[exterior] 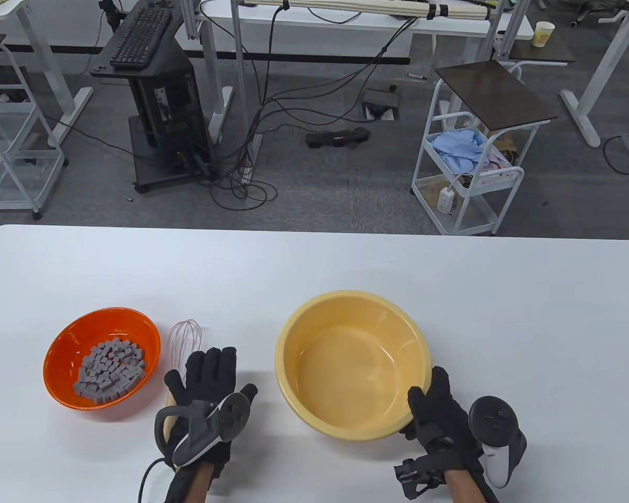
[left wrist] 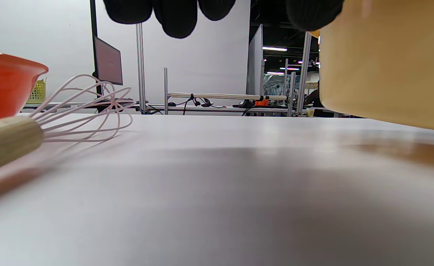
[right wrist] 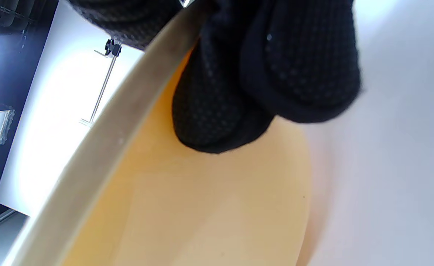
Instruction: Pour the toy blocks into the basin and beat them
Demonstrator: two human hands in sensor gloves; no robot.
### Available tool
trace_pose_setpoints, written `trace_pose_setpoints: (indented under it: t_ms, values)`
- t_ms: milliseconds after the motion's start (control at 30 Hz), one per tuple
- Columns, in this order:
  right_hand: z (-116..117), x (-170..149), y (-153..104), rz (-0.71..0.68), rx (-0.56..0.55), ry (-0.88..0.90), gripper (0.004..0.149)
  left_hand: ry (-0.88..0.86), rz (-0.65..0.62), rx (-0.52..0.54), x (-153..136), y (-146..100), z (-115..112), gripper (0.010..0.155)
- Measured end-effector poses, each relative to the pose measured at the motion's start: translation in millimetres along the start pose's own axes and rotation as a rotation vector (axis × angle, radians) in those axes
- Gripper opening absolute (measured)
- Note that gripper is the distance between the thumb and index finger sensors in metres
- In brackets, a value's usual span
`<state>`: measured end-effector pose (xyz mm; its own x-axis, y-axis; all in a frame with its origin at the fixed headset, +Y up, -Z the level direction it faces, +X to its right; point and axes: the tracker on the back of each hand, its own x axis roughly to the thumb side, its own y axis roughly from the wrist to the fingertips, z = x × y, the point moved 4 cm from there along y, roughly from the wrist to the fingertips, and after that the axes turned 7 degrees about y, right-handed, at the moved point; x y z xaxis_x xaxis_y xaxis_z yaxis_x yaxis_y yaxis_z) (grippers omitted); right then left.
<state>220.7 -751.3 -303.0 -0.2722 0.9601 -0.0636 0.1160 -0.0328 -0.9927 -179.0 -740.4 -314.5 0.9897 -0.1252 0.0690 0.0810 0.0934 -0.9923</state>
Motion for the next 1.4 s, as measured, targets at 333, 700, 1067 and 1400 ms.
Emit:
trace_pose_setpoints:
  t_ms: [333, 700, 1067, 1400]
  values:
    - [31.5, -13.9, -3.7, 0.003, 0.072, 0.107, 0.07, 0.013, 0.026, -0.016, -6.2, 0.3, -0.7, 0.073]
    - [-23.7, 9.6, 3.2, -0.124, -0.023, -0.116, 0.064, 0.016, 0.066, 0.024, -14.6, -1.7, 9.8, 0.068]
    - [-49.7, 32.2, 1.0, -0.342, -0.076, -0.402, 0.062, 0.02, 0.228, 0.125, -47.5, -9.5, 27.0, 0.068]
    - [-48.7, 34.1, -0.5, -0.379, -0.102, -0.529, 0.062, -0.034, 0.564, 0.218, -121.3, -33.2, 35.5, 0.067]
